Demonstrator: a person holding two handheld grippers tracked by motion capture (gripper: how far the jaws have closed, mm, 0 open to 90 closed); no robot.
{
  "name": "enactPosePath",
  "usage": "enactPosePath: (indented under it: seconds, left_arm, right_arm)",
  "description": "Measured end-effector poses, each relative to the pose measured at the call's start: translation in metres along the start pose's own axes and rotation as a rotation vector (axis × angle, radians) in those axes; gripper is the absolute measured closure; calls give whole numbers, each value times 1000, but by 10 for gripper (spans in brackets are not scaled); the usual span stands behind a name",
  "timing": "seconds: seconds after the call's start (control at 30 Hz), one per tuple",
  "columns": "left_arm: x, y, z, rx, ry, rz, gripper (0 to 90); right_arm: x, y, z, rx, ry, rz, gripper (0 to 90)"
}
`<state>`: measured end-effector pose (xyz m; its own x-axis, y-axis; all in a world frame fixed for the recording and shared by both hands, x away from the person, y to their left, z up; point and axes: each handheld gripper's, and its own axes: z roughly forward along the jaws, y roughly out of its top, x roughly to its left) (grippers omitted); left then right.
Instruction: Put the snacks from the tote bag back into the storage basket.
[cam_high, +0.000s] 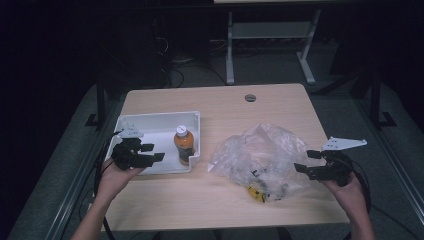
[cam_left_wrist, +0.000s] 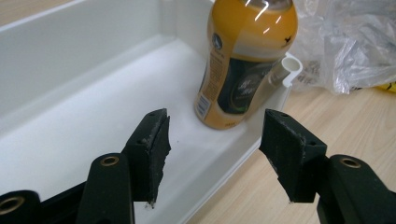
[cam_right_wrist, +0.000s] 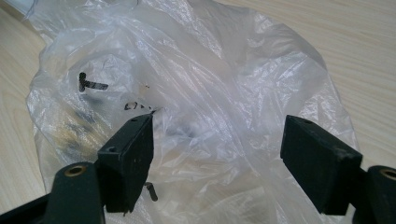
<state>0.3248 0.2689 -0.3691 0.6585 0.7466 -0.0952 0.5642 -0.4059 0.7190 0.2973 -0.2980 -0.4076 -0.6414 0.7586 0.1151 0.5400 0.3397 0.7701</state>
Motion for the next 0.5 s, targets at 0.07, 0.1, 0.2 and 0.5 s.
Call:
enactPosePath:
  seconds: [0.07,0.1,0.2,0.5]
  left_arm:
    - [1,-2,0,1,-1,2,410]
    - [0,-4,0,-4,0,-4,410]
    - [0,-6,-1,-11,1,-7,408]
    - [1,-14,0,-19,6,-1,399]
  right_arm:
    - [0,0,0,-6,0,0,252]
    - [0,0,-1,-6,2,3,252]
    - [1,-1,0,-4,0,-3,252]
    - [0,-2,-1,-4,2,5,252]
